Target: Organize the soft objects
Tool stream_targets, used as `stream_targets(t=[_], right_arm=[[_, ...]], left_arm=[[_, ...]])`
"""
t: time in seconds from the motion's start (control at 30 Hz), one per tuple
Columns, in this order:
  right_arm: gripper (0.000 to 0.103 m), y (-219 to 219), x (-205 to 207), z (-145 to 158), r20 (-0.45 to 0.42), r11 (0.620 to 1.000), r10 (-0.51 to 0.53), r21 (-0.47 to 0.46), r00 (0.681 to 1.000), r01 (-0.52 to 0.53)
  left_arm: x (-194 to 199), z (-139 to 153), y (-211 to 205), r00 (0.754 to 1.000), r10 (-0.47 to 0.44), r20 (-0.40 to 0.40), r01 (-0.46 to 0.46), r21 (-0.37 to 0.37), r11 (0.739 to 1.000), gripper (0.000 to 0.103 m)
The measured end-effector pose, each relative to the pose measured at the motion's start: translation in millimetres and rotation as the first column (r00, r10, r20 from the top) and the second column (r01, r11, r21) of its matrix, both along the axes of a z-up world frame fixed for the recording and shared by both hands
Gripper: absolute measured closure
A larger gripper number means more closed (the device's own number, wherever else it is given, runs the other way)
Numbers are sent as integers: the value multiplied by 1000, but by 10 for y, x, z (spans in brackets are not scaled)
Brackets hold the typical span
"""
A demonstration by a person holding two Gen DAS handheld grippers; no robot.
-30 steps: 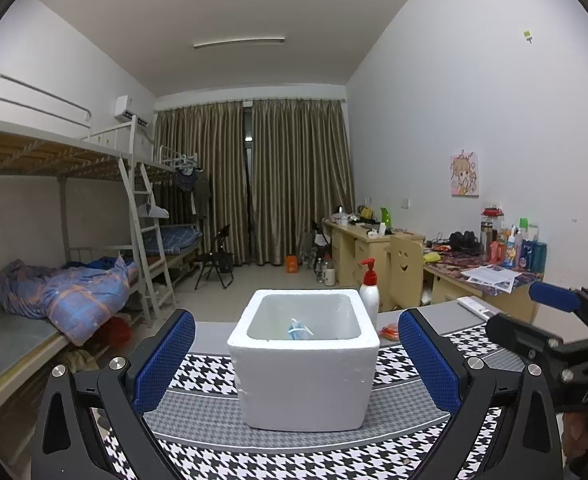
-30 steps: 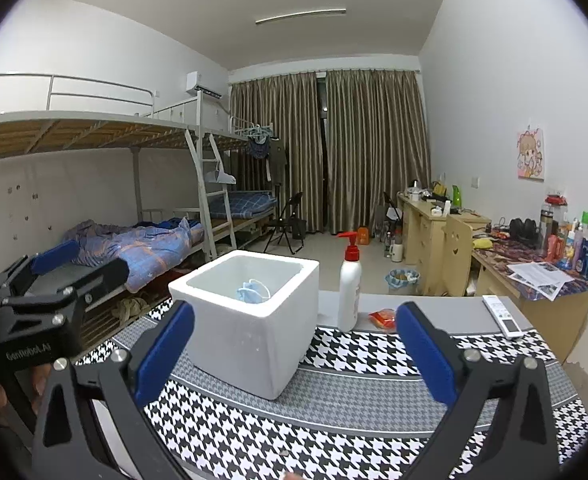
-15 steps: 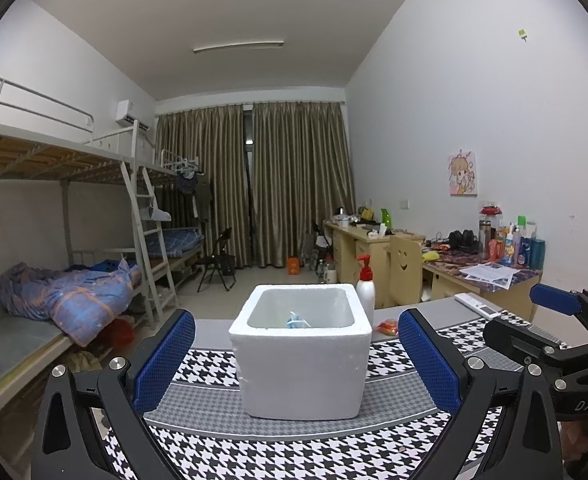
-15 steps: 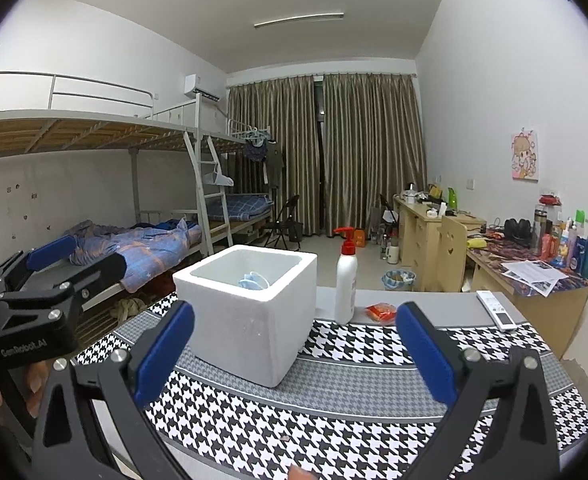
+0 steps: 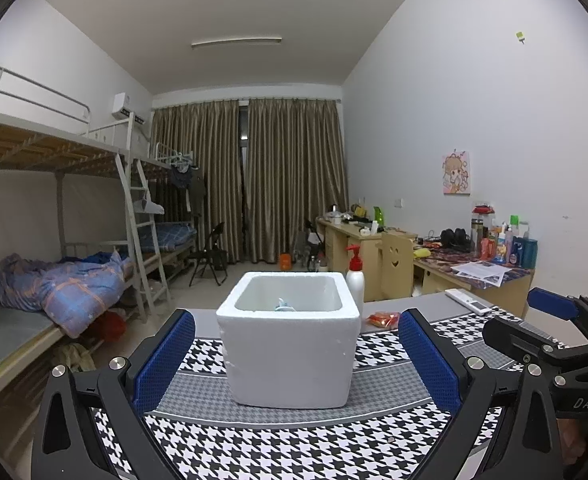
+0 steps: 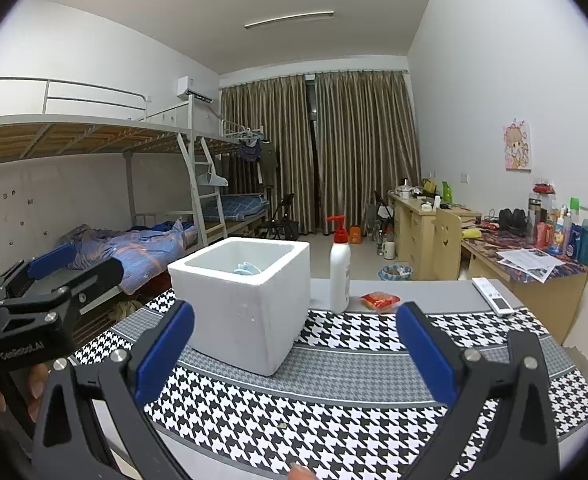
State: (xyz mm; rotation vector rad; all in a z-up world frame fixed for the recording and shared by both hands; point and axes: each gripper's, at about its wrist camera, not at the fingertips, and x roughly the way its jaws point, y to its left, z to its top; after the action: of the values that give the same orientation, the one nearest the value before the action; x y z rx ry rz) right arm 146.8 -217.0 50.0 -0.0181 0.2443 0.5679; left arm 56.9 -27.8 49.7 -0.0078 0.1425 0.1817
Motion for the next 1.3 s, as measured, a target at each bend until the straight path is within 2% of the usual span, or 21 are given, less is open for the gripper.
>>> stream_targets(t=[0.77,1.3], right_arm=[[1,-4,-71,-284,-13,999,-46,-18,999,46],[1,15,-87,-295,-16,998,-51,-22,999,51]], left_arm=[[-79,-213,36,1000,3,-22,-3,-2,1000,1],[-85,-235,38,1000,4,-24,-4,10,1000,1]])
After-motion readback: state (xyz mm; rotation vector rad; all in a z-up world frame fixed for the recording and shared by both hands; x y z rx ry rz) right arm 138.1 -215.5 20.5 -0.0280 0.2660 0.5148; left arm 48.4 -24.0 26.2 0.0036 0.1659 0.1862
